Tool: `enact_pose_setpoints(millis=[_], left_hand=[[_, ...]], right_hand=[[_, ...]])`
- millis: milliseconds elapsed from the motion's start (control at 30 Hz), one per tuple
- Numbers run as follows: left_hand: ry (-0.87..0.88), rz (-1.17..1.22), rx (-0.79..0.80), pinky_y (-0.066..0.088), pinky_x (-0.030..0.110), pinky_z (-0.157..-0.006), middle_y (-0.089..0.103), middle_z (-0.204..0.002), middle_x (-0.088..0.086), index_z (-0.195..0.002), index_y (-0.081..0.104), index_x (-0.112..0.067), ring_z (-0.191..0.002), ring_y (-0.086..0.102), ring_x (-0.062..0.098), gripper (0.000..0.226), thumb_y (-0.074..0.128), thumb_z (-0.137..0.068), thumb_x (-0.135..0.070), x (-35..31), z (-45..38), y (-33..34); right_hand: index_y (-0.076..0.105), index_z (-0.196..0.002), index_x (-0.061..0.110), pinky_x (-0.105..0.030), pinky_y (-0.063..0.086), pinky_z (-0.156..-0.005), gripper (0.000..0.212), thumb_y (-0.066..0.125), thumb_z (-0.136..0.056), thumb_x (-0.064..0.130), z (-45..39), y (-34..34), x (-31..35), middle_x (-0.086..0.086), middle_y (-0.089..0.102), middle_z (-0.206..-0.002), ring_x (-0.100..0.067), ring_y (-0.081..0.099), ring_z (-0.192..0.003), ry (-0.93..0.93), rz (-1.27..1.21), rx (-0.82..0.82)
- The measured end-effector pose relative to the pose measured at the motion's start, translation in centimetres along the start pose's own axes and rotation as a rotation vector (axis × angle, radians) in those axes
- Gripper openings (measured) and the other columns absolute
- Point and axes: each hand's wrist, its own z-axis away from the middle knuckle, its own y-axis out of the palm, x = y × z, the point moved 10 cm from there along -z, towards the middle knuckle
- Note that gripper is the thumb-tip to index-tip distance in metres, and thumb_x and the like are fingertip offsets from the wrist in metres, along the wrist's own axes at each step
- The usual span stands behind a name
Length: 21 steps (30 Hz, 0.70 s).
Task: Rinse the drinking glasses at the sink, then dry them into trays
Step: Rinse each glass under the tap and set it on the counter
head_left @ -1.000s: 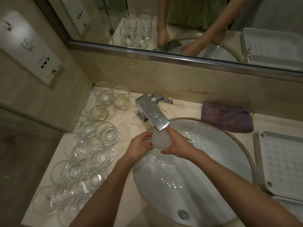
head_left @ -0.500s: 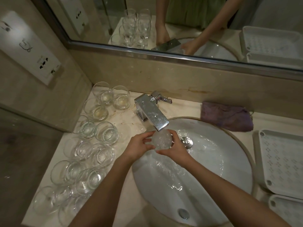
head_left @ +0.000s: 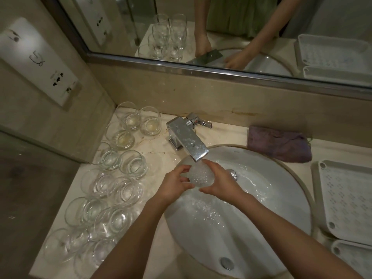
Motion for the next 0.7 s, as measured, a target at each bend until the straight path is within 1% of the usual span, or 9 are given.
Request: enact_pose_setpoints(millis=[67, 133, 167, 267, 400, 500, 567, 633, 700], left_hand=[[-0.024, -0.023, 0.001, 0.048, 0.009, -0.066, 0.059, -0.115, -0.002, -0.122, 0.058, -0.013, -0.076, 0.065, 0.005, 0.055, 0.076, -0.074, 0.004, 0.2, 0.1, -0.1], [-0.039, -0.032, -0.007, 0.047, 0.009, -0.067, 0.058, -0.113, -0.001, -0.122, 0.058, -0.014, -0.072, 0.063, 0.004, 0.056, 0.079, -0.072, 0.001, 0.4, 0.1, -0.2], [-0.038, -0.028, -0.005, 0.048, 0.011, -0.068, 0.058, -0.112, -0.001, -0.121, 0.059, -0.015, -0.071, 0.063, 0.005, 0.056, 0.08, -0.071, 0.0, 0.2, 0.0, -0.3], [0.001, -0.019, 0.031, 0.05, 0.012, -0.071, 0.06, -0.113, -0.004, -0.114, 0.06, -0.023, -0.074, 0.065, 0.002, 0.051, 0.078, -0.073, 0.001, -0.9, 0.2, 0.1], [0.035, -0.101, 0.084, 0.051, 0.015, -0.078, 0.061, -0.118, -0.009, -0.123, 0.06, -0.021, -0.083, 0.066, 0.004, 0.055, 0.078, -0.075, -0.004, -2.2, 1.0, 0.7], [0.06, -0.155, 0.096, 0.048, 0.01, -0.076, 0.06, -0.112, -0.013, -0.126, 0.059, -0.02, -0.085, 0.065, 0.008, 0.055, 0.079, -0.076, -0.008, -2.9, 2.2, 1.1], [0.085, -0.181, 0.108, 0.046, 0.005, -0.072, 0.06, -0.112, -0.012, -0.127, 0.058, -0.019, -0.084, 0.065, 0.009, 0.053, 0.077, -0.079, -0.009, -3.5, 3.0, 1.3], [0.103, -0.214, 0.108, 0.047, 0.009, -0.074, 0.062, -0.113, -0.008, -0.128, 0.058, -0.018, -0.085, 0.064, 0.01, 0.049, 0.074, -0.082, -0.012, -4.0, 3.7, 1.3], [0.114, -0.24, 0.099, 0.049, 0.017, -0.079, 0.063, -0.114, -0.005, -0.127, 0.059, -0.019, -0.086, 0.064, 0.011, 0.046, 0.073, -0.083, -0.013, -4.6, 4.3, 1.1]], right_hand=[[0.029, -0.148, 0.025, -0.032, 0.041, -0.1, 0.096, 0.084, -0.069, 0.034, -0.4, -0.2, 0.7, -0.002, 0.046, -0.139, -0.02, 0.048, -0.124, -0.005, 0.157, 0.06], [0.031, -0.146, 0.026, -0.034, 0.043, -0.097, 0.096, 0.084, -0.067, 0.038, -0.6, -0.3, 0.8, -0.002, 0.048, -0.135, -0.021, 0.049, -0.121, 0.015, 0.183, 0.094], [0.034, -0.143, 0.026, -0.032, 0.043, -0.095, 0.094, 0.085, -0.066, 0.036, -0.6, -0.3, 0.7, -0.002, 0.048, -0.133, -0.02, 0.05, -0.119, 0.021, 0.131, 0.09], [0.042, -0.128, 0.023, -0.012, 0.042, -0.077, 0.08, 0.088, -0.064, 0.023, 0.1, -0.6, 0.0, 0.004, 0.053, -0.12, -0.014, 0.053, -0.107, 0.056, -0.106, 0.022], [0.042, -0.124, 0.021, -0.006, 0.044, -0.066, 0.076, 0.088, -0.064, 0.013, 1.9, -0.5, -0.6, 0.006, 0.055, -0.109, -0.004, 0.057, -0.093, 0.098, -0.282, -0.034], [0.045, -0.127, 0.02, -0.003, 0.042, -0.07, 0.08, 0.09, -0.061, 0.015, 2.8, -0.9, -0.6, 0.007, 0.056, -0.111, 0.0, 0.055, -0.094, 0.093, -0.285, -0.04], [0.048, -0.128, 0.021, -0.011, 0.045, -0.081, 0.084, 0.092, -0.057, 0.021, 3.4, -1.5, -0.4, 0.007, 0.058, -0.115, -0.006, 0.057, -0.101, 0.08, -0.257, -0.059], [0.05, -0.129, 0.02, -0.022, 0.046, -0.091, 0.086, 0.093, -0.055, 0.024, 4.0, -2.4, 0.0, 0.006, 0.057, -0.121, -0.01, 0.055, -0.109, 0.065, -0.236, -0.089], [0.05, -0.131, 0.02, -0.024, 0.043, -0.094, 0.087, 0.093, -0.056, 0.025, 4.6, -3.5, 0.8, 0.007, 0.053, -0.123, -0.009, 0.053, -0.112, 0.035, -0.183, -0.115]])
